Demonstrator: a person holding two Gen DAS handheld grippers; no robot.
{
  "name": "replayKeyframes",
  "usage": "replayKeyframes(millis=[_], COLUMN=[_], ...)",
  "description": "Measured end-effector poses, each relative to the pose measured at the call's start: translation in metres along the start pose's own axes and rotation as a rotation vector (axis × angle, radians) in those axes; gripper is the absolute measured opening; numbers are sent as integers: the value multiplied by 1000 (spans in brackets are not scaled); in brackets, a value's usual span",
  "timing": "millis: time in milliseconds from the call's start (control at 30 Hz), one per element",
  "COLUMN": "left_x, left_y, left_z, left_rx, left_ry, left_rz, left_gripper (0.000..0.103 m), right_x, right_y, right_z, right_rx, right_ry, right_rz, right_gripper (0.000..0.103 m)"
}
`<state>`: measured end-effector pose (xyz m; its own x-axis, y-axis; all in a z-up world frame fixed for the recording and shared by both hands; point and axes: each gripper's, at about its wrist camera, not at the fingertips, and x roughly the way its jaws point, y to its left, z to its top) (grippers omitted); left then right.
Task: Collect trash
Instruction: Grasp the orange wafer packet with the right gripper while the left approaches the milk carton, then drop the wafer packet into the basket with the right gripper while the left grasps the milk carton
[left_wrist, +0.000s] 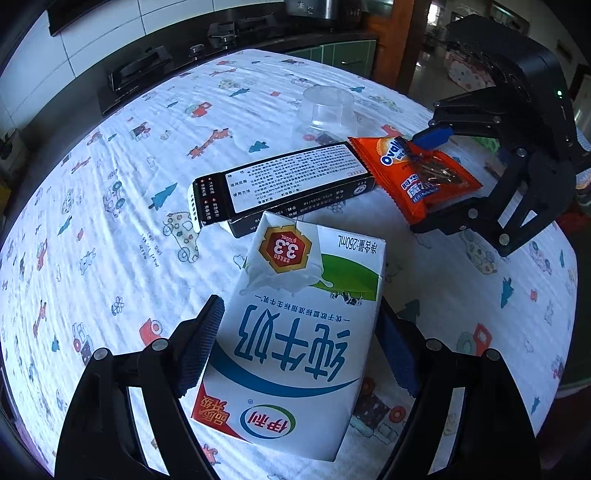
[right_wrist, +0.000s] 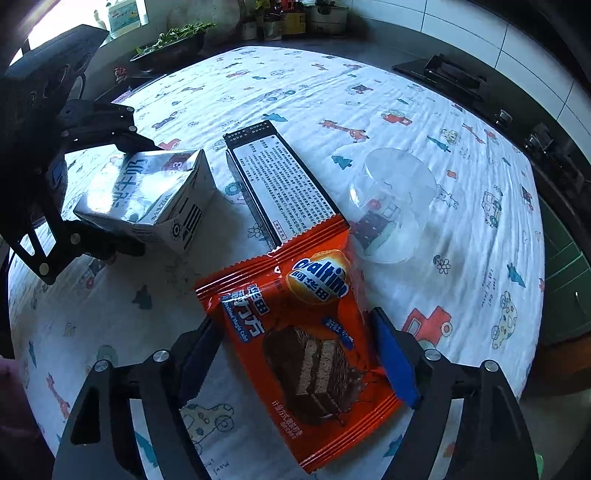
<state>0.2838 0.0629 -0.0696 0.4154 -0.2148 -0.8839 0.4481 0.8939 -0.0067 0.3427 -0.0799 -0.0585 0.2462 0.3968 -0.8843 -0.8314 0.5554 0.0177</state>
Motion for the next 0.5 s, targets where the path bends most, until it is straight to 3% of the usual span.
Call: replayKeyframes(millis=[500], left_x=[-21], left_y=[-23], left_z=[-4], left_rx=[-27], left_ry=[-69], left_rz=[-5], left_gripper=[73], right_x=[-39], right_y=[19], right_z=[-36], right_rx=[193], right_ry=[-94], right_rz=[-40], right_gripper=[61])
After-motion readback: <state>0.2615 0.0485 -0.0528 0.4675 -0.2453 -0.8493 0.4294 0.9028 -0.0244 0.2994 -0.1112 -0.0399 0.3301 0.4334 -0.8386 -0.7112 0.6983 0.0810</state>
